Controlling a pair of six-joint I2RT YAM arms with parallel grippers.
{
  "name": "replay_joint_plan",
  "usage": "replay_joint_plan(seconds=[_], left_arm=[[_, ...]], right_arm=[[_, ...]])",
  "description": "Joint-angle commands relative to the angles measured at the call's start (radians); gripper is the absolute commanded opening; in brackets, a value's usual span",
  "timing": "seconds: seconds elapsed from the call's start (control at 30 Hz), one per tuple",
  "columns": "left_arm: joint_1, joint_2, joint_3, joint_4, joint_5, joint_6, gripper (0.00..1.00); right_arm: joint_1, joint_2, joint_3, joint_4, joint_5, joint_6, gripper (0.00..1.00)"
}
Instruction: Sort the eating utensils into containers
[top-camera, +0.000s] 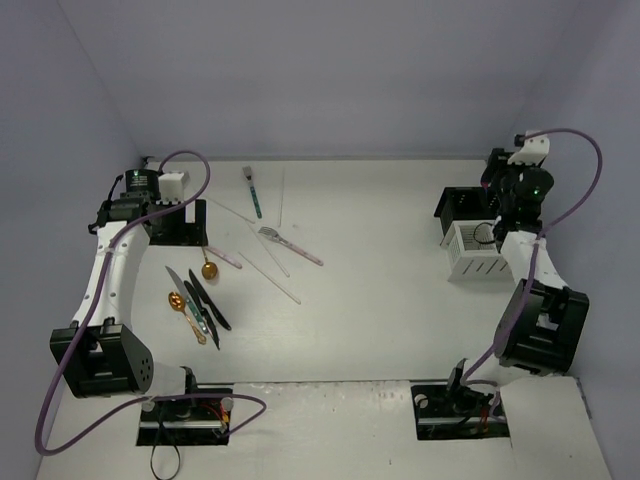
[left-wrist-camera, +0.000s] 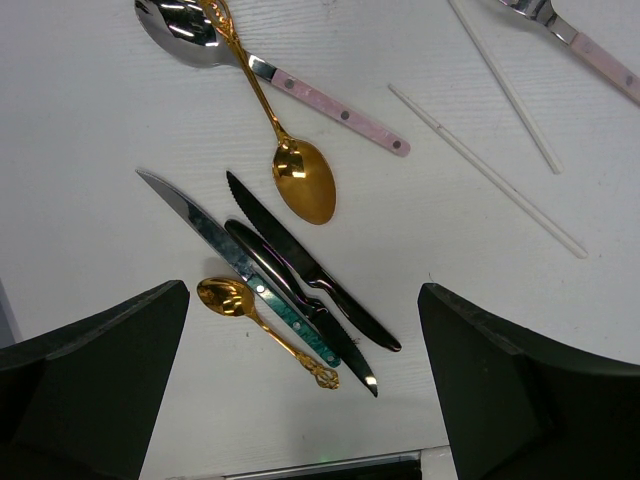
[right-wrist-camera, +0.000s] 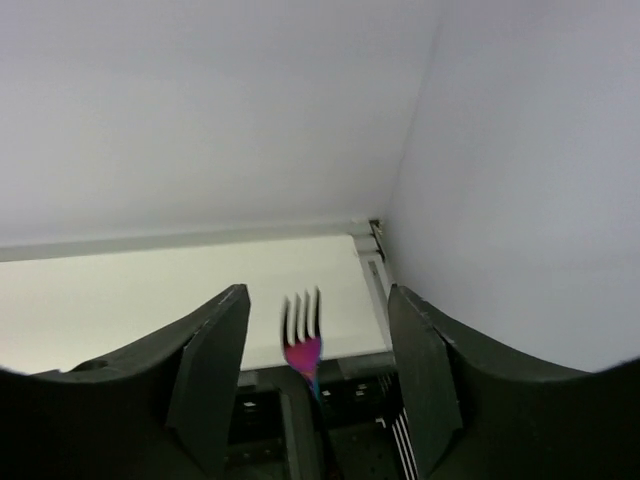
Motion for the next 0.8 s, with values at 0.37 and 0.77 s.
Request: replay_joint_plan(seconds=[0.37, 0.77], left_arm=[[-0.001, -0.083, -0.036, 0.088, 0.059, -0.052, 0.97], [-0.005, -0.175, -0.124, 0.131, 0.115, -0.060, 0.97]], right_arm=[[0.656, 0.117, 0.473, -0.917, -0.014, -0.116, 0.55], [0.946, 0.546, 0.762, -1.082, 0.051, -0.105, 0.51]])
